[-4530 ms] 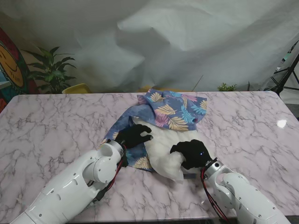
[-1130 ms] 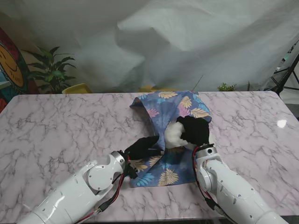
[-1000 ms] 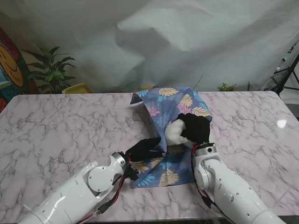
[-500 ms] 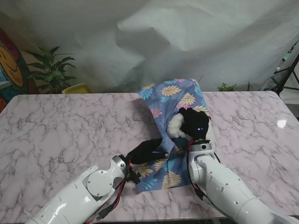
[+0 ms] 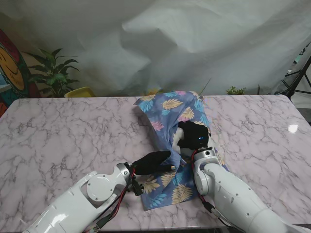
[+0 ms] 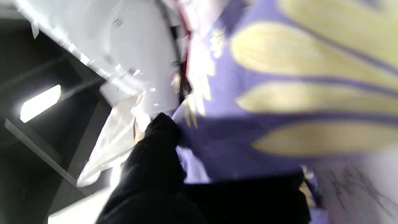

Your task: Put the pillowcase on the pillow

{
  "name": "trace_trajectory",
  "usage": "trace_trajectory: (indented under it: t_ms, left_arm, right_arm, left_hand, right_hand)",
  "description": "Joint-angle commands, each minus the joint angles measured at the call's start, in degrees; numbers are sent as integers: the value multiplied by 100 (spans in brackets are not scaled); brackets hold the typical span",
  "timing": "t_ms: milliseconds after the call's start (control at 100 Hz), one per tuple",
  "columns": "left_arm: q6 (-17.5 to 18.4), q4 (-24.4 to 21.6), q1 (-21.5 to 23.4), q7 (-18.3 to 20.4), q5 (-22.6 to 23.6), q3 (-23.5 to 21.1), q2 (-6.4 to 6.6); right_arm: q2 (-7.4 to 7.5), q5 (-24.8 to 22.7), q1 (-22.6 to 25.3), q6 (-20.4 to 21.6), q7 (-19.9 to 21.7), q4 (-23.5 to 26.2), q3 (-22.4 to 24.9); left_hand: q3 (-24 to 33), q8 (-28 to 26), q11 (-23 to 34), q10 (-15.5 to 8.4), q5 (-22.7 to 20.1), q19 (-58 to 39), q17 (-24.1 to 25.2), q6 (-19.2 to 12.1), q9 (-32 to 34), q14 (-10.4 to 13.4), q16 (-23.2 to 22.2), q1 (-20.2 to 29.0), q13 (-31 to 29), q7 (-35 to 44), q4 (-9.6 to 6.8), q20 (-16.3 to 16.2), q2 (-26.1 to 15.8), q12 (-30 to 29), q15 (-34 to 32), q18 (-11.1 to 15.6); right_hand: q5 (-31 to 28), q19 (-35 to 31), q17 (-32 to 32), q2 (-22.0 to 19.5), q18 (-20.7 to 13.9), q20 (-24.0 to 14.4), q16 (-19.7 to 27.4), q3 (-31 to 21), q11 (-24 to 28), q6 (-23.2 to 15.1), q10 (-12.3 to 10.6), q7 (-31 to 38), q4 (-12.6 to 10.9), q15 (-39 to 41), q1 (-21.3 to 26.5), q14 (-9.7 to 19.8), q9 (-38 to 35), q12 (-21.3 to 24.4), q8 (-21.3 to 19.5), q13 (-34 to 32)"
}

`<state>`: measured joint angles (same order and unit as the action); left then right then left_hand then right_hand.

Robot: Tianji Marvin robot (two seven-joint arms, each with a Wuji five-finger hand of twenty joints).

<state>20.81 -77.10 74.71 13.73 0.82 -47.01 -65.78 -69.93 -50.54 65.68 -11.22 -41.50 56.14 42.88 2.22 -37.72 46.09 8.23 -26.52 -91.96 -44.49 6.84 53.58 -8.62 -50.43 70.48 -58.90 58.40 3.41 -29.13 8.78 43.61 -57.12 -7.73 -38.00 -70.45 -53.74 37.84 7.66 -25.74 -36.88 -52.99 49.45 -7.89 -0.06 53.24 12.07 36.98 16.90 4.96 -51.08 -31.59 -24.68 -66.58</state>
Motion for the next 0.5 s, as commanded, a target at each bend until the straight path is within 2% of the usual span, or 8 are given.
trace_trajectory:
  t_ms: [0, 90, 190, 270, 340, 390, 470, 490]
  left_arm:
    - [121, -76, -175, -31, 556, 31, 167]
    - [34, -335, -236, 291, 1036, -47, 345]
    - [121, -593, -190, 382, 1434, -268, 452]
    - [103, -864, -59, 497, 1583, -528, 515]
    - [62, -1133, 72, 498, 1961, -785, 561]
    - [0, -1331, 170, 523, 2210, -975, 590]
    - [-9, -1519, 284, 411, 2445, -1222, 584]
    - [-15, -1556, 307, 384, 2459, -1276, 579]
  right_arm:
    - [173, -263, 82, -64, -104, 2, -77]
    - [321, -577, 93, -61, -17, 82, -128]
    - [461, -893, 68, 0, -75, 64, -216]
    - [581, -1156, 58, -19, -91, 79, -286]
    - [651, -1296, 45, 11, -144, 60, -330]
    - [688, -1359, 55, 57, -160, 68, -327]
    - [730, -1431, 67, 162, -195, 77, -313]
    - [742, -1457, 75, 172, -197, 91, -305]
  left_hand:
    - [-307, 325, -348, -149, 73, 188, 446, -461, -298, -282, 159, -218, 457, -199, -202, -80, -226, -338, 362, 308]
    - [-354, 659, -898, -276, 90, 638, 1250, -443, -681, -229, 382, -1255, 1165, -845, -115, -302, -433, -743, 846, 342]
    - [-397, 658, -1120, -449, -68, 964, 1721, -483, -781, -110, 500, -2020, 1501, -1319, -89, -481, -691, -861, 1146, 462]
    - [-394, 722, -1494, -421, -160, 1401, 2195, -561, -1070, -156, 635, -2358, 1915, -1758, -110, -669, -783, -1005, 1631, 414]
    - [-398, 942, -2147, -275, -243, 2123, 2782, -677, -1824, -114, 1039, -2581, 2607, -2252, -122, -826, -792, -1352, 2502, 402]
    - [-395, 991, -2376, -247, -290, 2367, 3013, -761, -2181, -104, 1182, -2635, 2929, -2371, -128, -892, -775, -1476, 2784, 406]
    - [-386, 986, -2388, -278, -412, 2401, 3022, -827, -2149, -76, 1208, -2630, 2924, -2363, -136, -941, -766, -1485, 2828, 429]
    - [-391, 947, -2379, -289, -478, 2399, 2992, -844, -2083, -76, 1191, -2600, 2863, -2331, -139, -1101, -788, -1464, 2820, 455]
  right_hand:
    - [500, -515, 223, -863, -249, -386, -175, 468, 80, 194, 128, -283, -161, 944, -519, 139, 523, -89, -232, 7]
    - [815, -321, 779, -1055, -290, -464, -13, 885, -80, 160, -20, -546, -214, 536, -629, 172, 839, -47, -198, 475]
    - [1114, -39, 1380, -1287, -193, -456, 354, 1434, -438, 113, -107, -915, -297, -111, -643, 90, 1145, 158, -10, 912]
    - [1210, 158, 1748, -1453, -126, -405, 557, 1877, -648, 56, -122, -1046, -354, -481, -695, 47, 1340, 300, 81, 1219]
    - [1285, 304, 1978, -1418, -77, -353, 705, 2099, -773, 46, -132, -1153, -419, -733, -779, 14, 1453, 396, 149, 1376]
    - [1371, 414, 2148, -1363, -25, -315, 800, 2117, -847, 56, -120, -1219, -448, -898, -860, -27, 1574, 451, 190, 1534]
    - [1452, 567, 2382, -1211, 31, -256, 940, 1869, -890, 74, -109, -1265, -439, -1059, -1030, -73, 1697, 543, 249, 1712]
    - [1460, 585, 2424, -1175, 38, -249, 964, 1780, -899, 73, -99, -1267, -429, -1078, -1057, -83, 1724, 564, 260, 1753]
